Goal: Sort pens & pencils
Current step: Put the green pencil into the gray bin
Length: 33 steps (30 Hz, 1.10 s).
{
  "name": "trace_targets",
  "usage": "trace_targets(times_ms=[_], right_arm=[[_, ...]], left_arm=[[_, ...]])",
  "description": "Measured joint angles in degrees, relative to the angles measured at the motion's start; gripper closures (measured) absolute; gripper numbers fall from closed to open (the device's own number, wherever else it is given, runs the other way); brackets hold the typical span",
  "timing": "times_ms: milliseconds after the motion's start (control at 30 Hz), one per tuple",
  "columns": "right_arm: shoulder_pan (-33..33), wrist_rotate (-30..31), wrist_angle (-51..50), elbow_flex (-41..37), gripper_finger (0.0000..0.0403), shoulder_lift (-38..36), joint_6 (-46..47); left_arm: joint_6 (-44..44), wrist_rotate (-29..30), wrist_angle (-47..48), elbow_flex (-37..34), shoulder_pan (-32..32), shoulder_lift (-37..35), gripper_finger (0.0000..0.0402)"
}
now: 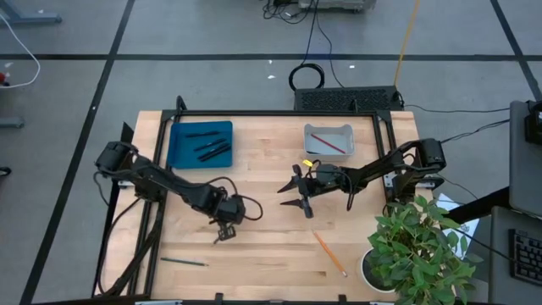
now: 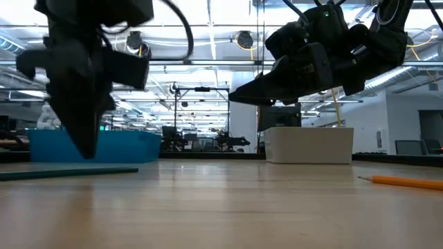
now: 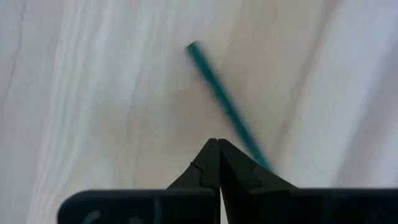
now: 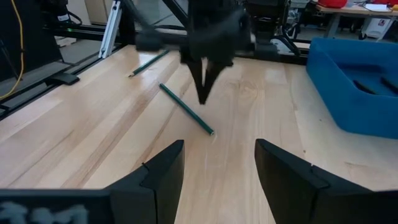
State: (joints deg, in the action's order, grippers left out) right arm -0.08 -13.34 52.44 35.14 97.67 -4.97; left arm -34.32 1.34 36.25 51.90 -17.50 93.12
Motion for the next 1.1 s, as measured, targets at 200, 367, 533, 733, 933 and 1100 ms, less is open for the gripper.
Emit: trace_targets(times_ms=[200, 367, 533, 733, 933, 1100], right_arm=[[0.0, 0.0, -0.09, 0.0, 0.0218, 0.0, 0.21], [0.0, 0.0, -0.05, 0.0, 0.0218, 0.0, 0.12], [0.0, 0.0, 0.0, 0.0, 0.0218, 0.0, 0.11], [0.0, 0.0, 0.02, 0.0, 0.0218, 0.0, 1.05], [0.0, -0.01, 0.02, 0.0, 0.0218, 0.0, 1.07], [0.0, 0.0, 0.02, 0.0, 0.0218, 0.0, 1.07]], left_arm=[[-6.62, 6.47, 0.63, 0.06, -6.24, -5.75, 0.0401], [-18.24, 9.45, 1.15, 0.06, -15.44, -6.86, 0.0401], [-31.31, 9.83, 1.78, 0.06, -22.73, -4.99, 0.0401], [-38.69, 9.27, 1.86, 0.04, -26.32, -0.61, 0.0401], [-39.11, 7.74, 1.68, 0.06, -25.78, 2.1, 0.0401], [-39.09, 7.61, 1.77, 0.06, -25.64, 2.1, 0.0401]])
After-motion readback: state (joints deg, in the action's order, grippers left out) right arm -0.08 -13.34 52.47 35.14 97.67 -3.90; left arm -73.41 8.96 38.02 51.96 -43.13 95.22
